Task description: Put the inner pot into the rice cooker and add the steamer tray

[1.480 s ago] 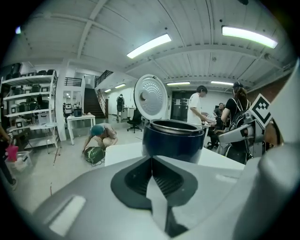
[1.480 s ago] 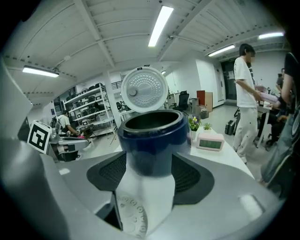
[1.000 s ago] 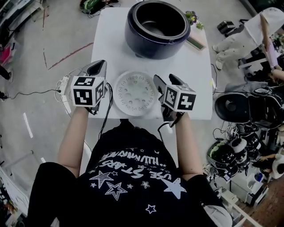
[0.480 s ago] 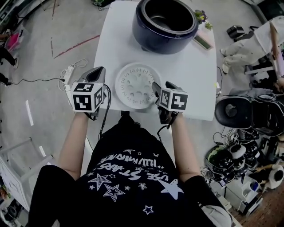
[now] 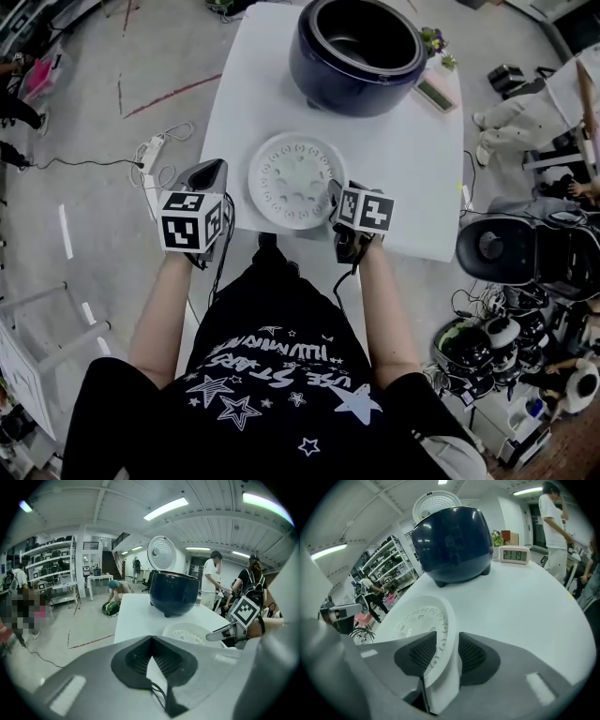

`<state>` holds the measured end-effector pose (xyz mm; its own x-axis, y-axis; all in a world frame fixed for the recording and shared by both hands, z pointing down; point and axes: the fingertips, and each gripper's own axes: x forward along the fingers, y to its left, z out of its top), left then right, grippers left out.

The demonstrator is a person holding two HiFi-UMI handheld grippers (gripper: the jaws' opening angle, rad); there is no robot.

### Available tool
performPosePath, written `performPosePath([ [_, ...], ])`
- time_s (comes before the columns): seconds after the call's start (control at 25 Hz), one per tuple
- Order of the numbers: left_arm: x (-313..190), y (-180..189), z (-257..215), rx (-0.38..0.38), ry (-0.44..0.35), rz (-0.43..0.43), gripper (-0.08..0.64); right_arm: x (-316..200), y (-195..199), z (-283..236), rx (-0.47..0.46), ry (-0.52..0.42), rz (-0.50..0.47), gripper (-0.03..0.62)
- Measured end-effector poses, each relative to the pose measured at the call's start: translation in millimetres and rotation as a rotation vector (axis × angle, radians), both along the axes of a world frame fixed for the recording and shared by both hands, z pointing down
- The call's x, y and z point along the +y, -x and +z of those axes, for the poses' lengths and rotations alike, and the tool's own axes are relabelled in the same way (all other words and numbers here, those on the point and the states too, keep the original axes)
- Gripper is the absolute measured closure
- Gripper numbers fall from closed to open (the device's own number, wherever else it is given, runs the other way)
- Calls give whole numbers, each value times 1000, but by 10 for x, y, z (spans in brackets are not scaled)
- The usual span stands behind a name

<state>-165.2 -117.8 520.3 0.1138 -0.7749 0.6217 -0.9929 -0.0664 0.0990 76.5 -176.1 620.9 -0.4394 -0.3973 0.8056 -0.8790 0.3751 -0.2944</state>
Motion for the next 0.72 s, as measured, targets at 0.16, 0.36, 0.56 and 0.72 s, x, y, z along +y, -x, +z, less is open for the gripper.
performPosePath([
  [0.16, 97, 4, 5, -1, 7, -13, 560, 5, 9, 51, 0, 15, 6, 487],
  [0.36, 227, -15, 9, -2, 13, -22, 560, -1, 0, 58, -18, 20, 36, 503],
  [0.56, 337, -43, -13, -9, 10, -23, 560, 29, -31, 26, 5, -11, 18, 534],
  [0.72, 415, -52, -56, -10, 5, -28, 560, 95, -72, -30, 7, -30, 8, 534],
])
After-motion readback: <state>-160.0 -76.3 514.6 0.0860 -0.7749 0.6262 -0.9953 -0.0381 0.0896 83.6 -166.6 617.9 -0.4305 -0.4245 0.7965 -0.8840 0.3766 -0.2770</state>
